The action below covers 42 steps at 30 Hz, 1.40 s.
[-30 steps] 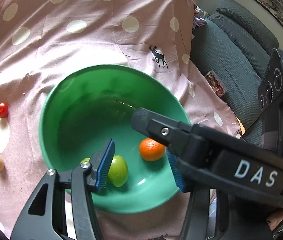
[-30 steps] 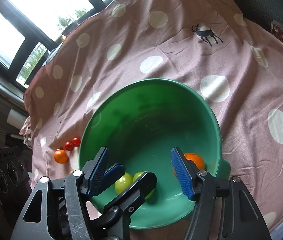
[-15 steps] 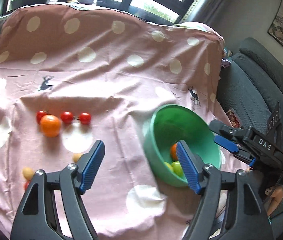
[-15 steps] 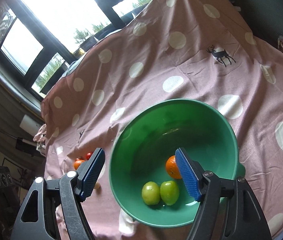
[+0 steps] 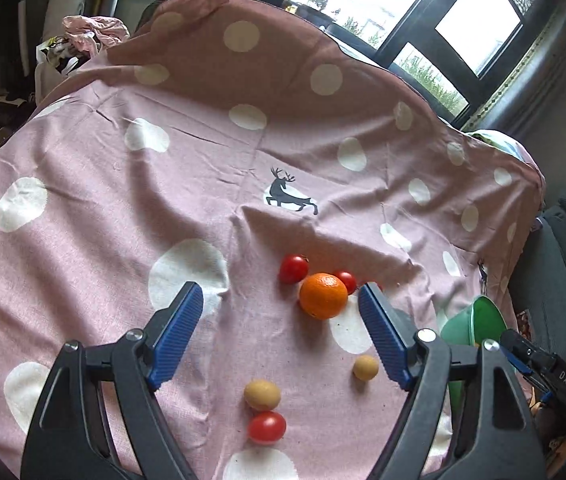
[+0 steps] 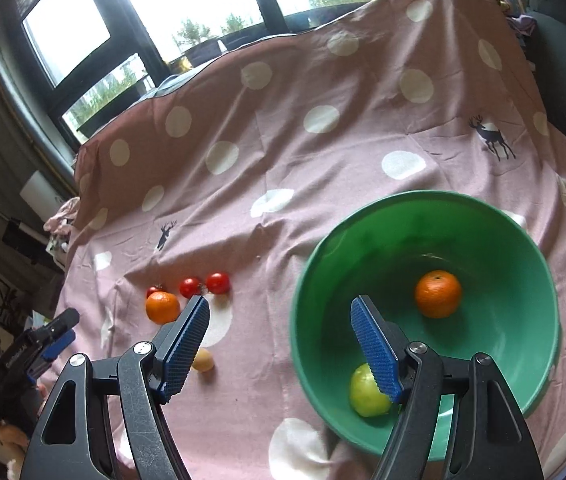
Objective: Organize fruits
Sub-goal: 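Move the open right gripper back to the second orange on the cloth, then lower the open right gripper around the second orange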
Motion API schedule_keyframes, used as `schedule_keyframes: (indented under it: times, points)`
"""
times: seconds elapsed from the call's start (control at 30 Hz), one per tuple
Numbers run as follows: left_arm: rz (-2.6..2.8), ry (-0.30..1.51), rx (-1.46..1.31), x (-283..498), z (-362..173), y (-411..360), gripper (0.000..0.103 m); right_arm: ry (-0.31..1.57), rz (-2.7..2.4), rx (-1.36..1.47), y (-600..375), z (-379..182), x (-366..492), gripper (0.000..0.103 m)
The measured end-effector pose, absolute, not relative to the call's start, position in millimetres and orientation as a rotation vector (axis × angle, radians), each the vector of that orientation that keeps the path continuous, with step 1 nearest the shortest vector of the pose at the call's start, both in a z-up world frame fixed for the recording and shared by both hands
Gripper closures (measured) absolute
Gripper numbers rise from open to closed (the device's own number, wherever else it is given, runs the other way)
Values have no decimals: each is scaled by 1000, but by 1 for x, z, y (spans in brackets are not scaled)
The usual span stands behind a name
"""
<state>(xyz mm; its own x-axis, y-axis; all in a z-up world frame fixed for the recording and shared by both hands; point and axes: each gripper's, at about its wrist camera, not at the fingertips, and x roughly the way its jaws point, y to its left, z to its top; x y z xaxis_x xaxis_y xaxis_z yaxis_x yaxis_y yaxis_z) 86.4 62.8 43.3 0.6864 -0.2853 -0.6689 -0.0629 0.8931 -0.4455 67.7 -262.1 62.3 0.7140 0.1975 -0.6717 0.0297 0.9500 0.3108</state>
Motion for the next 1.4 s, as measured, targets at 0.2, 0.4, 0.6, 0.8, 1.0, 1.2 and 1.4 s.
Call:
schedule_keyframes:
  times: [0.2,0.4,0.6,0.8,1.0,1.2,1.4]
  points:
    - [-128,852,-490,89,30,76,24,852,178,298,-218,51,88,29]
    - [-87,876,-511,87,24,91,24,952,267,338,-174,35,127,29]
    - [-71,866,-517,81,28,98,24,1011,280,326,-130,12,159,30]
    - [-67,858,-535,78,30,102,24,1062,278,318,-113,-9,178,50]
    - [-44,875,-514,79,29,97,24,1062,308,360,-120,-14,176,55]
    - [-87,875,-527,76,31,91,24,1028,371,325,-131,4,133,56]
    - [-110,892,-450,75,31,68,24,1058,398,184,-143,3,78,56]
